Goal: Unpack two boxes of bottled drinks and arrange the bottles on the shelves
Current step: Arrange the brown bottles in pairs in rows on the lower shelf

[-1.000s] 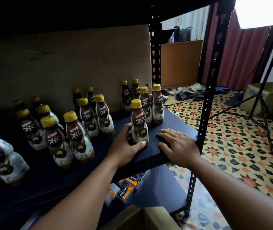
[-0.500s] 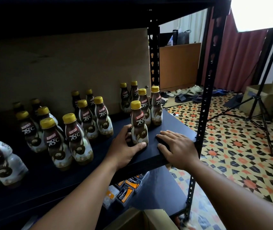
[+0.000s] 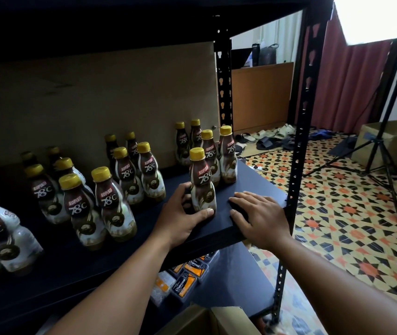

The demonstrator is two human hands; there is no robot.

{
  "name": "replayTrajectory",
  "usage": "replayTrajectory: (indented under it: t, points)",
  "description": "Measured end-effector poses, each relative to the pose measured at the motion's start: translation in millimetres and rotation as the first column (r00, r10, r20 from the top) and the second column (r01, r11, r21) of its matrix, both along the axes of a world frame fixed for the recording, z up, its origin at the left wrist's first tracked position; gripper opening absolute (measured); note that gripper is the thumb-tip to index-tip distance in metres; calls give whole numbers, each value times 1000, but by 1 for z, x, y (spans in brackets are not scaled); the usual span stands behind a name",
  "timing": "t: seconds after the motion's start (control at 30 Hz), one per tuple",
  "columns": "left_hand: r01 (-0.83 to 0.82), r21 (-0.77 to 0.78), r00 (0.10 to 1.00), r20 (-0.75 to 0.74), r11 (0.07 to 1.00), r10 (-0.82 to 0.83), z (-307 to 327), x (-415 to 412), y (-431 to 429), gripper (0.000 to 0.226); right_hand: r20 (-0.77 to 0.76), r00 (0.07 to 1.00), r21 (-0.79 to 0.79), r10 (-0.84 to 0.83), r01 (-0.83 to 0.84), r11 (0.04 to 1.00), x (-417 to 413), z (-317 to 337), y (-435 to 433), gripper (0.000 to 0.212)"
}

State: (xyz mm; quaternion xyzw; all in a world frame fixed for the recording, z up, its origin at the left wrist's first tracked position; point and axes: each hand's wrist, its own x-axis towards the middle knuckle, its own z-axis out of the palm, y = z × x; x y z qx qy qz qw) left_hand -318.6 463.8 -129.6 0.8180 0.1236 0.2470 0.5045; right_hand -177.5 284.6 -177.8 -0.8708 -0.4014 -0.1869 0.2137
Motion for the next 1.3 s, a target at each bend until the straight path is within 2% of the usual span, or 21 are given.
replayTrajectory:
  t: [0.43, 0.8, 1.3]
  points:
    - [0, 15, 999, -35, 1000, 1, -1, 1, 1, 59, 27, 1000, 28, 0, -1, 1000, 1, -4, 1, 58]
    - [-50, 93, 993, -99, 994, 59, 1, 3, -3, 59, 23, 1000, 54, 2, -4, 999, 1, -5, 2, 59]
    - [-64, 143, 986, -143, 988, 84, 5, 1, -6, 63, 4, 1000, 32, 3, -3, 999, -1, -3, 1, 62]
